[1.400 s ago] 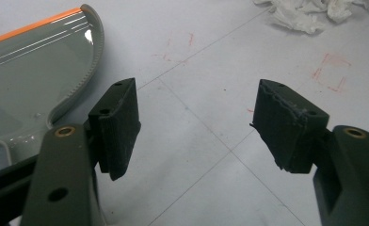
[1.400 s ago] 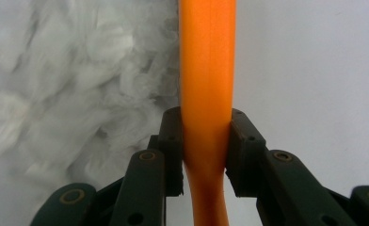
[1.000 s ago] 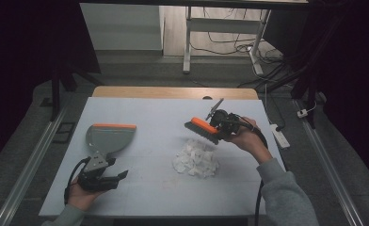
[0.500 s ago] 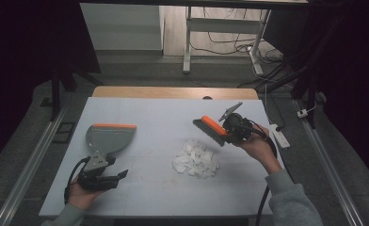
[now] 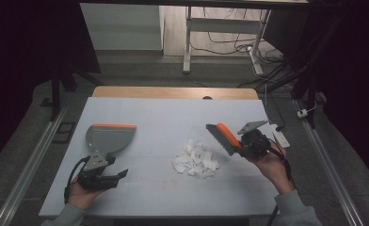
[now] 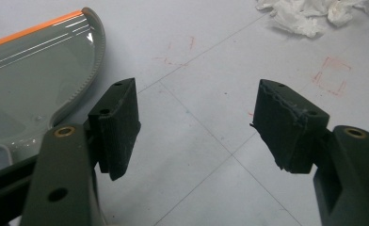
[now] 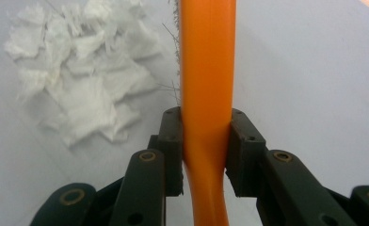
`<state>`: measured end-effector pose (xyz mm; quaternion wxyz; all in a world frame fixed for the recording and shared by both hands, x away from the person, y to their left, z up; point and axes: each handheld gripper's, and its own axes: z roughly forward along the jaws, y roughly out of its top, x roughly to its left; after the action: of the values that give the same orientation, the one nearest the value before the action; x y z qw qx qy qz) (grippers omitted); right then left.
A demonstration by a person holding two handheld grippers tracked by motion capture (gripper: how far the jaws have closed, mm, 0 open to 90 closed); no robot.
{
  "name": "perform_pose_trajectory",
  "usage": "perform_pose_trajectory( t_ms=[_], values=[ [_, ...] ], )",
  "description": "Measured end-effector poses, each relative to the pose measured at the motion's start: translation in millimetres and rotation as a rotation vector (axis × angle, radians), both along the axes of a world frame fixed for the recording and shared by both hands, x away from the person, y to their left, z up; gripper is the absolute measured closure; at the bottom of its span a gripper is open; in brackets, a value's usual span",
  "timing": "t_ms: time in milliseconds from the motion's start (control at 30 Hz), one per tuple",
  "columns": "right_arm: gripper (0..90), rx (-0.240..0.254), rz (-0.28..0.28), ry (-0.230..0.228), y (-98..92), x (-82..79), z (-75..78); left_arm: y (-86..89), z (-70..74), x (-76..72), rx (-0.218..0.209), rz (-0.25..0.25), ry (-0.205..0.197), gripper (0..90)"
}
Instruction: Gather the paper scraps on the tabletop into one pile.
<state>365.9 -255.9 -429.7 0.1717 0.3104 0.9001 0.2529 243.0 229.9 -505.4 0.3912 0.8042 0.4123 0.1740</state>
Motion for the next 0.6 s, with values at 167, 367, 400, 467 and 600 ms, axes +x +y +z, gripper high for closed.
perform_pose_trajectory(
  t_ms=[167,367,400,467,600],
  values=[
    [70.5,0.047,-0.041,-0.026,-21.2,-20.8,-5.8,-0.5,0.6,0.7,-0.003,0.003,0.0,32.6],
    [70.4,0.099,-0.073,-0.046,-40.4,-40.3,-13.5,0.1,0.7,2.0,-0.003,0.009,0.0,32.5],
    [70.4,0.102,-0.078,-0.052,-42.8,-43.1,-14.7,0.3,0.6,2.1,-0.003,0.01,0.0,32.5],
    [70.5,0.114,-0.088,-0.061,-47.4,-48.4,-17.6,0.7,0.4,2.3,-0.002,0.012,0.0,32.5],
    [70.4,0.124,-0.1,-0.062,-54.8,-55.7,-23.2,1.6,0.7,3.0,-0.004,0.016,-0.003,32.5]
  ],
)
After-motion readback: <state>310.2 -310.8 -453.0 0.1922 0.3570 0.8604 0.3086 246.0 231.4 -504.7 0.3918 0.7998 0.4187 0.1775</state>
